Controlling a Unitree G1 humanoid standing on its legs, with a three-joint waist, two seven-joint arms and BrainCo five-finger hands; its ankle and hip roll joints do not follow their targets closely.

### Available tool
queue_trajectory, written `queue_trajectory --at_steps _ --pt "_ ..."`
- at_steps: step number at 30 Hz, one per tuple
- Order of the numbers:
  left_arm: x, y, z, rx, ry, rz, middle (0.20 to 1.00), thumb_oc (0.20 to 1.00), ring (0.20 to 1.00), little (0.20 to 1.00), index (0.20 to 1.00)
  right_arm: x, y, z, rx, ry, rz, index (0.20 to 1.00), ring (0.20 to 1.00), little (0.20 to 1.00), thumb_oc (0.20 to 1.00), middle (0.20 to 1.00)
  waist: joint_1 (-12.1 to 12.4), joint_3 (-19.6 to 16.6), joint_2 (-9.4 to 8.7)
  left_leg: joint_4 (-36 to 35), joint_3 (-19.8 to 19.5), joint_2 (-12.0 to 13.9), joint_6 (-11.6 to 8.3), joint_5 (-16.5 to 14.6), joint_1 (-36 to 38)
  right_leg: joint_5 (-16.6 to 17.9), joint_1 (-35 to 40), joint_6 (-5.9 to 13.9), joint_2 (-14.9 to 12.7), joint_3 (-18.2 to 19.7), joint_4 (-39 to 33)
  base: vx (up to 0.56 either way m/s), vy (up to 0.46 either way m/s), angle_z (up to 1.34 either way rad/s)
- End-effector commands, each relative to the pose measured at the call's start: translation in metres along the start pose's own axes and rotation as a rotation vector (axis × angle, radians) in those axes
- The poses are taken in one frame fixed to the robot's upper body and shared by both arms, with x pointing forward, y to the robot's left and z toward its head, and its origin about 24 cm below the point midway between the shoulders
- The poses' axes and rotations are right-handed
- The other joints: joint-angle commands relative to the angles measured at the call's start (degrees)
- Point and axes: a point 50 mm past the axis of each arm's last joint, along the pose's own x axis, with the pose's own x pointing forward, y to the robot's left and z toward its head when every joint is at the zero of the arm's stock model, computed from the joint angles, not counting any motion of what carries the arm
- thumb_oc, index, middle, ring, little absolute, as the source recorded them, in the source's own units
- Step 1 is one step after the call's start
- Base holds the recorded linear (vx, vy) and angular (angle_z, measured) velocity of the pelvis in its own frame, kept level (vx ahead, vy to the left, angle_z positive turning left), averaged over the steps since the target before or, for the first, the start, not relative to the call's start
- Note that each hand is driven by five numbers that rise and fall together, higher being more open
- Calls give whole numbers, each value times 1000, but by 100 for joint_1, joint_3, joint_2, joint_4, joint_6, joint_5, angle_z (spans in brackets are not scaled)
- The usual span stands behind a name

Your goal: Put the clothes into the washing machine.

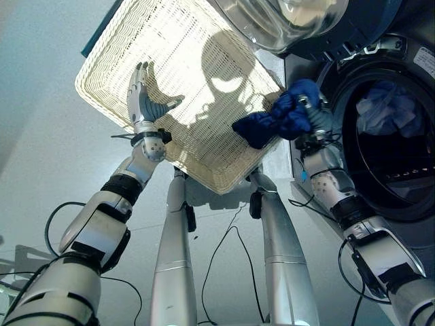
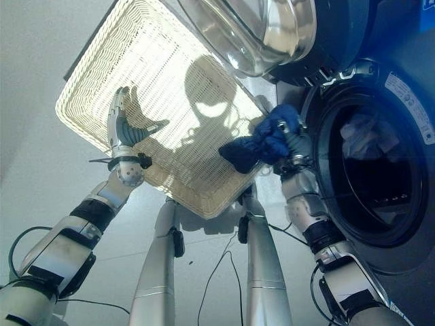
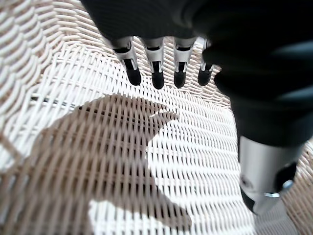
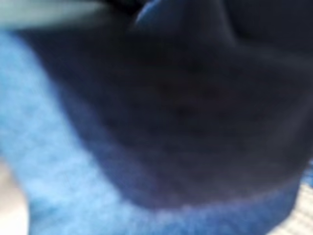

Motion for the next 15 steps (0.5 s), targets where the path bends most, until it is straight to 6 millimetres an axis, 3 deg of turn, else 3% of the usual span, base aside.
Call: queue_trajectory --at_steps 1,6,10,15 --pt "12 20 0 -20 -39 65 1000 1000 1000 1000 1000 3 -29 35 125 -156 -67 200 200 200 200 200 -69 -71 -114 617 120 -294 -67 -712 -97 1055 480 706 247 -75 -1403 -1 -35 -1" --pt "18 25 0 -10 -51 66 1000 1000 1000 1000 1000 7 -78 51 238 -196 -254 200 200 200 200 200 -57 -71 -130 611 91 -289 -62 -754 -91 1091 521 718 222 -112 -1477 1 -6 0" --pt "20 25 -1 -8 -56 64 1000 1000 1000 1000 1000 5 -101 58 315 -214 -351 200 200 200 200 200 -38 -71 -111 604 69 -303 -48 -755 -107 1120 527 712 206 -137 -1520 3 -7 -1" --pt "22 25 1 -12 -57 62 1000 1000 1000 1000 1000 7 -107 62 347 -217 -424 200 200 200 200 200 -26 -71 -80 581 65 -326 -37 -757 -93 1131 538 701 202 -144 -1552 0 0 0"
